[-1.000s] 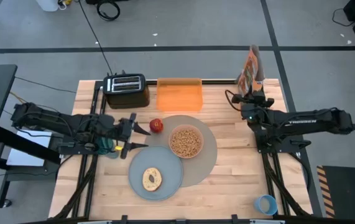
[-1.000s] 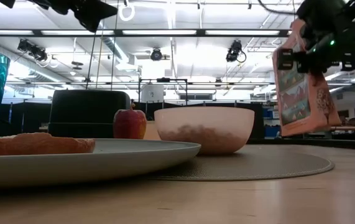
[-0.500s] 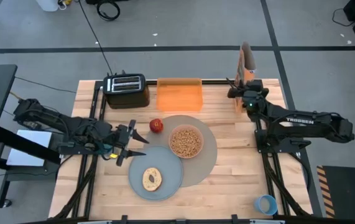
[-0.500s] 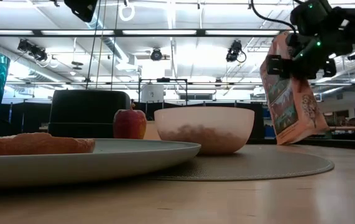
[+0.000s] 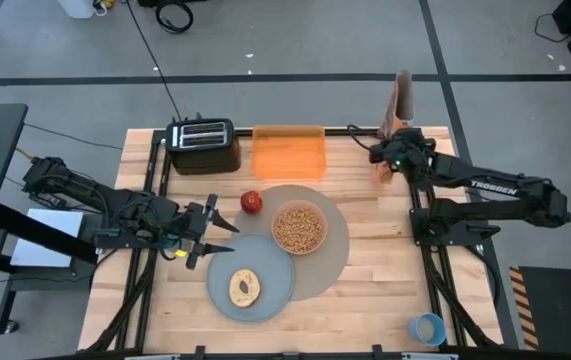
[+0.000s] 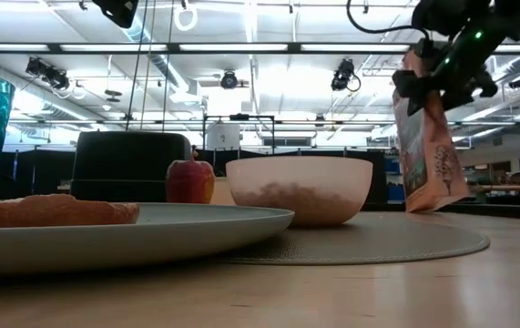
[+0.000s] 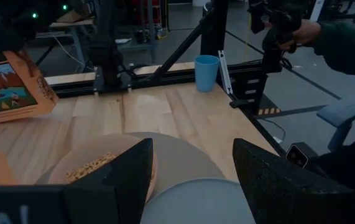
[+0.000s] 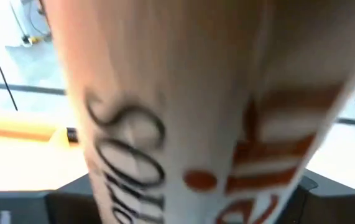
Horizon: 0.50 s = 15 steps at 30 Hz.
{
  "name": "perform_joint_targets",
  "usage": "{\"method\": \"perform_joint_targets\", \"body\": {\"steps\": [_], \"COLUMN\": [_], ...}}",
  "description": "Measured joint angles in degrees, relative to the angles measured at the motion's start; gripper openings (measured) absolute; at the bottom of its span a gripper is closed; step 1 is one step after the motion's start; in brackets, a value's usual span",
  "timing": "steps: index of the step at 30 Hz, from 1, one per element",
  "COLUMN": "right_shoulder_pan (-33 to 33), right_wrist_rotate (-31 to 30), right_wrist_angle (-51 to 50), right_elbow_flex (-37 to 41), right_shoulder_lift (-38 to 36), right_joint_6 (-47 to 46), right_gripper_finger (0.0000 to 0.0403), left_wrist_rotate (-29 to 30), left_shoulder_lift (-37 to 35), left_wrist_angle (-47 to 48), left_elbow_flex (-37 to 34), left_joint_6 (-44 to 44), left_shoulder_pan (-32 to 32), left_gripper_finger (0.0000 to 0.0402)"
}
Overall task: Arrange a breakfast setting
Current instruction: Pour the cereal from the cereal box into the pink bowl
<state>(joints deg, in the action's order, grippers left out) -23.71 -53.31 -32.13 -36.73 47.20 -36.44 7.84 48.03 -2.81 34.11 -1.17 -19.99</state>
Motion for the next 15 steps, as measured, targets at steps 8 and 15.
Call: {"method": "perform_joint_targets", "body": {"steps": [8, 15], "right_shoulder_pan": [2.0, 3.4], "right_wrist_rotate": [3.6, 3.8], "right_wrist_angle": [-16.2, -23.2], "right_elbow_flex": [-7.6, -12.5], "right_shoulder_lift": [0.0, 0.0], "right_joint_6": [-3.5, -3.6], "right_gripper_finger": [0.0252, 0.0251], "left_wrist_rotate": [0.0, 0.0], "left_shoulder_lift": [0.0, 0.0], "left_wrist_angle": [0.0, 0.1], "left_elbow_flex": [0.0, 0.0], "left_joint_6": [0.0, -1.1], "left_shoulder_pan": [0.0, 0.0], "left_gripper_finger": [0.0231, 0.0231]}}
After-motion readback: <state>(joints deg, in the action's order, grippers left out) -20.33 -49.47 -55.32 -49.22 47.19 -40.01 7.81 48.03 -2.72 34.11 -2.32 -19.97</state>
